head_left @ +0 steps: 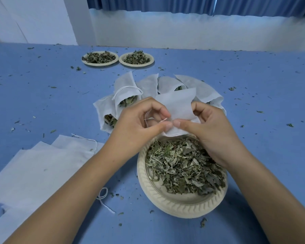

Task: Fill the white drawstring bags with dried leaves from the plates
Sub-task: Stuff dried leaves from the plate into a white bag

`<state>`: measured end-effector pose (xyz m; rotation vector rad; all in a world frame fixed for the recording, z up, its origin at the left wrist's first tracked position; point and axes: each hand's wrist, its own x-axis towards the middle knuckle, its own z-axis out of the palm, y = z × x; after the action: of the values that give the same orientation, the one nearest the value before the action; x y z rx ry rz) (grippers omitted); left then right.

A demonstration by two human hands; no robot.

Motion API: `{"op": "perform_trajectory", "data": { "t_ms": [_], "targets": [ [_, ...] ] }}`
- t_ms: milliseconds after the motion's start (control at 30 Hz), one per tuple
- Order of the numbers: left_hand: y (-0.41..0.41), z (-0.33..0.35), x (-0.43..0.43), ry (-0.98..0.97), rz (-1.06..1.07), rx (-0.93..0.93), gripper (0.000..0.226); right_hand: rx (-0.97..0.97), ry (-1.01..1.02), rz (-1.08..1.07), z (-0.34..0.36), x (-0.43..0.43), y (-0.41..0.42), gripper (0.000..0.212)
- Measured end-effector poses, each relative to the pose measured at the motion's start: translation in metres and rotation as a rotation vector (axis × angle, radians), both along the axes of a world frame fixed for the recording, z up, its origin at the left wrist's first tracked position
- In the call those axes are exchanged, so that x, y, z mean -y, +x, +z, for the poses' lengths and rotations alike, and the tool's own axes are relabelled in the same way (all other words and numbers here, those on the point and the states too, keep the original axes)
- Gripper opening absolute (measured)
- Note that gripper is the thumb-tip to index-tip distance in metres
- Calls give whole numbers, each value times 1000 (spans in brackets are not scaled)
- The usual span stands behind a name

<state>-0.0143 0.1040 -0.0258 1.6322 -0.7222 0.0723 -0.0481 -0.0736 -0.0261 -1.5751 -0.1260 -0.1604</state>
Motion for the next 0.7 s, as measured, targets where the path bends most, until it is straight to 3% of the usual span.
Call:
{"op": "perform_trajectory", "data": {
  "t_ms": [67,200,367,467,600,700],
  "targets": [
    [-2,-1,0,37,5,21,21,-35,127,19,0,-2,-1,30],
    [-7,-4,4,134,85,212,23,-87,336,97,6,-5,-2,48],
    [-9,-4,4,61,213,254,17,-87,276,134,7,-2,-6,73],
    [-10,-3,4,-2,247,220,29,-53,248,126,4,-7,-6,62],
    [-10,-3,4,-35,216,225,21,18,242,85,0,-13,-6,19],
    [-9,-4,4,-14,247,262,11,41,239,118,1,-15,-7,19]
  ]
}}
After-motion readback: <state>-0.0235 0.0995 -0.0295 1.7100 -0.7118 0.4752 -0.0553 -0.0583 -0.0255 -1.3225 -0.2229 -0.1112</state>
